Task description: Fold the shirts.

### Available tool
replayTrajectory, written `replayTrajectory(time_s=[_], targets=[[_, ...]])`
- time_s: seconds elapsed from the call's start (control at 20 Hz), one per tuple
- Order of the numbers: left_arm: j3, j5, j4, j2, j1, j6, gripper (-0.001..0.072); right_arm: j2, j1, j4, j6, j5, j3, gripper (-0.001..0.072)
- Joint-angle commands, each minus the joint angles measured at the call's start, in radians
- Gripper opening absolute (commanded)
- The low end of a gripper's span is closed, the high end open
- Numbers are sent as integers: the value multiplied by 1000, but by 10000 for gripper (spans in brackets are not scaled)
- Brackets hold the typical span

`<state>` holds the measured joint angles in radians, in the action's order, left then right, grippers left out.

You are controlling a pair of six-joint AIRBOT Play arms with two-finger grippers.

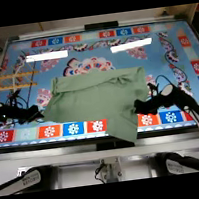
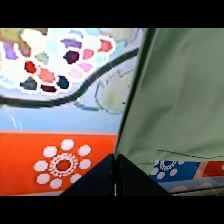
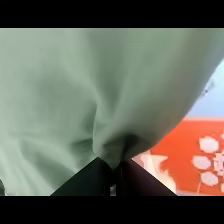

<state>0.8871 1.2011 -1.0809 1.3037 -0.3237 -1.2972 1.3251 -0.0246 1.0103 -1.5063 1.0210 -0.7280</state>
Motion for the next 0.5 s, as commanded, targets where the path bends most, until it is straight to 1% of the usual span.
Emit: replayTrajectory(time_s=[0.0, 0.1, 0.2, 0.3, 0.35, 0.45], targets=[[16, 16, 2, -18, -23, 15, 29, -55, 9, -15, 21, -6, -2, 64], [65, 31, 25, -58, -32, 54, 29, -121, 9, 7, 72, 10, -45, 64], [157, 34, 80, -128, -32, 56, 28, -206, 9, 84, 79, 19, -150, 64], [306, 22, 177, -222, -32, 89, 28, -304, 9, 166, 80, 18, -314, 64], [394, -6, 229, -274, -32, 92, 28, -354, 9, 206, 84, 17, -419, 64], [595, -125, 296, -384, -32, 89, 29, -441, 9, 275, 114, 1, -643, 64]])
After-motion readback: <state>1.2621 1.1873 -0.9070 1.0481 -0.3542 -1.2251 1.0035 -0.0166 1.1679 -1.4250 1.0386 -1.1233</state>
